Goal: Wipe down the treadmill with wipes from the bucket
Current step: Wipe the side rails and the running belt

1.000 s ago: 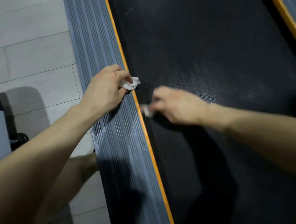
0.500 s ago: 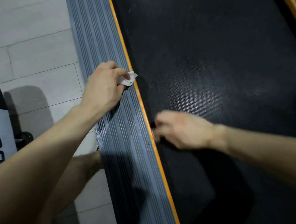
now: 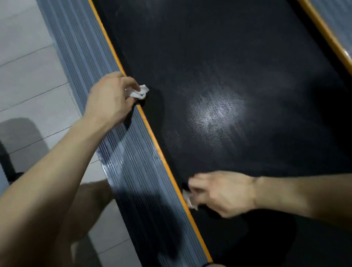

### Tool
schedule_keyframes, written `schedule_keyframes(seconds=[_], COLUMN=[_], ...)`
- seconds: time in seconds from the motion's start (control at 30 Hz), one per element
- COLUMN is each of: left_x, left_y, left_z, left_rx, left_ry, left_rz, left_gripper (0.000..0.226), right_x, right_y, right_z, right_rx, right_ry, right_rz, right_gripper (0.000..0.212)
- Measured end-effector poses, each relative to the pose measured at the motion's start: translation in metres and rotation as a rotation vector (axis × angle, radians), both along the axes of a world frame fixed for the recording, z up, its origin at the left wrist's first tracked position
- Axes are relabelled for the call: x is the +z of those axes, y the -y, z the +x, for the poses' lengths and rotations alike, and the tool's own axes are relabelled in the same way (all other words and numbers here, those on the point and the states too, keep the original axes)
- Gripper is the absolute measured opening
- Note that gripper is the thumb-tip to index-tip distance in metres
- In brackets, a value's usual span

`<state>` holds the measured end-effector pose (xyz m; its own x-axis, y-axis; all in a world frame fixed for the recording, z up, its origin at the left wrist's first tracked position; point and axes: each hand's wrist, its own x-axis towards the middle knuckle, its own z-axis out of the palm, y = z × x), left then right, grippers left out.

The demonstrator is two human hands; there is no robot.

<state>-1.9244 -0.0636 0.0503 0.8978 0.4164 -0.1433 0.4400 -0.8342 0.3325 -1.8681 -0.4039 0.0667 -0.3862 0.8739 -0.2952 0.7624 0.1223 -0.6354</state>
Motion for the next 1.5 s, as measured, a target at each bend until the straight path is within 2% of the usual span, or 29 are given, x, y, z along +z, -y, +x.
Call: schedule_keyframes(seconds=[0.07,0.1,0.2,0.27,0.33,0.37,0.4,0.5,0.53,0.6,0.67,0.73,0.77,0.8,0.83,0.93,0.97,1.0,1.03,1.1,1.17,1.2,1.23,1.3,1.37,1.4,1.43,1.47,1.5], left_x=[0.002,0.001,0.002,0.003,0.003,0.002,0.002,-0.001,0.001,0.001,0.000,0.003,0.005,0.006,0.006,0.003,0.003,0.002,0.002,0.001,-0.001,-0.002,-0.002,-0.003,-0.005,-0.007,-0.008,-0.008,-0.007], left_y=[0.014,0.023,0.058,0.080,0.096,0.101,0.105,0.113,0.117,0.124,0.132,0.141,0.145,0.147,0.150,0.157,0.159,0.161,0.165,0.171,0.174,0.176,0.177,0.181,0.185,0.186,0.189,0.191,0.195], left_z=[0.011,0.017,0.029,0.033,0.036,0.037,0.038,0.041,0.041,0.043,0.046,0.047,0.048,0.050,0.054,0.071,0.076,0.081,0.085,0.087,0.086,0.084,0.083,0.080,0.075,0.071,0.068,0.065,0.063], left_rx=[-0.065,-0.104,-0.217,-0.266,-0.302,-0.312,-0.320,-0.352,-0.363,-0.398,-0.447,-0.491,-0.504,-0.513,-0.523,-0.562,-0.575,-0.586,-0.592,-0.601,-0.613,-0.613,-0.612,-0.616,-0.640,-0.658,-0.676,-0.696,-0.718], left_ry=[0.022,0.024,0.002,-0.013,-0.030,-0.042,-0.055,-0.068,-0.067,-0.046,-0.035,-0.036,-0.031,-0.026,-0.023,-0.018,-0.013,-0.005,0.002,0.000,-0.011,-0.010,-0.002,0.022,0.041,0.045,0.045,0.043,0.038], left_rz=[-0.013,-0.015,-0.048,-0.064,-0.078,-0.081,-0.079,-0.058,-0.059,-0.071,-0.092,-0.114,-0.118,-0.122,-0.127,-0.134,-0.139,-0.149,-0.160,-0.178,-0.181,-0.181,-0.184,-0.193,-0.191,-0.191,-0.194,-0.199,-0.209], left_gripper=[0.019,0.020,0.022,0.024,0.024,0.024,0.023,0.020,0.020,0.019,0.020,0.018,0.017,0.017,0.018,0.021,0.021,0.021,0.021,0.022,0.025,0.026,0.025,0.022,0.021,0.022,0.022,0.022,0.023], right_x=[-0.001,-0.005,-0.012,-0.014,-0.015,-0.014,-0.010,0.008,0.013,0.009,-0.002,-0.007,-0.011,-0.010,-0.009,0.003,0.007,0.008,0.005,0.006,0.011,0.012,0.010,0.006,0.006,0.004,0.004,0.002,-0.002], right_y=[0.020,0.015,-0.016,-0.022,-0.010,0.002,0.017,0.066,0.074,0.079,0.080,0.091,0.096,0.094,0.092,0.091,0.098,0.109,0.123,0.156,0.189,0.195,0.192,0.161,0.123,0.112,0.112,0.123,0.141], right_z=[0.004,0.014,0.056,0.082,0.079,0.065,0.044,-0.026,-0.029,0.003,0.053,0.084,0.080,0.063,0.037,-0.047,-0.051,-0.039,-0.016,0.042,0.084,0.087,0.078,0.027,-0.043,-0.065,-0.068,-0.057,-0.039], right_rx=[0.117,0.065,-0.394,-0.747,-0.979,-0.999,-0.932,-0.408,-0.345,-0.546,-0.943,-1.394,-1.497,-1.492,-1.372,-0.652,-0.497,-0.490,-0.640,-1.169,-1.646,-1.780,-1.816,-1.588,-1.128,-0.936,-0.831,-0.858,-1.010], right_ry=[0.022,0.052,0.164,0.263,0.309,0.290,0.244,0.056,0.040,0.108,0.299,0.450,0.483,0.452,0.379,0.093,0.098,0.133,0.204,0.417,0.573,0.595,0.584,0.464,0.200,0.158,0.164,0.191,0.266], right_rz=[0.016,0.038,0.102,0.060,0.030,0.029,0.033,0.007,-0.012,-0.012,0.075,0.057,0.052,0.060,0.067,0.099,0.102,0.130,0.136,0.116,-0.006,-0.051,-0.061,0.006,0.113,0.129,0.153,0.180,0.210], right_gripper=[0.022,0.021,0.021,0.023,0.023,0.021,0.020,0.030,0.030,0.023,0.020,0.020,0.020,0.019,0.020,0.030,0.030,0.030,0.029,0.027,0.024,0.025,0.026,0.032,0.040,0.043,0.047,0.050,0.050])
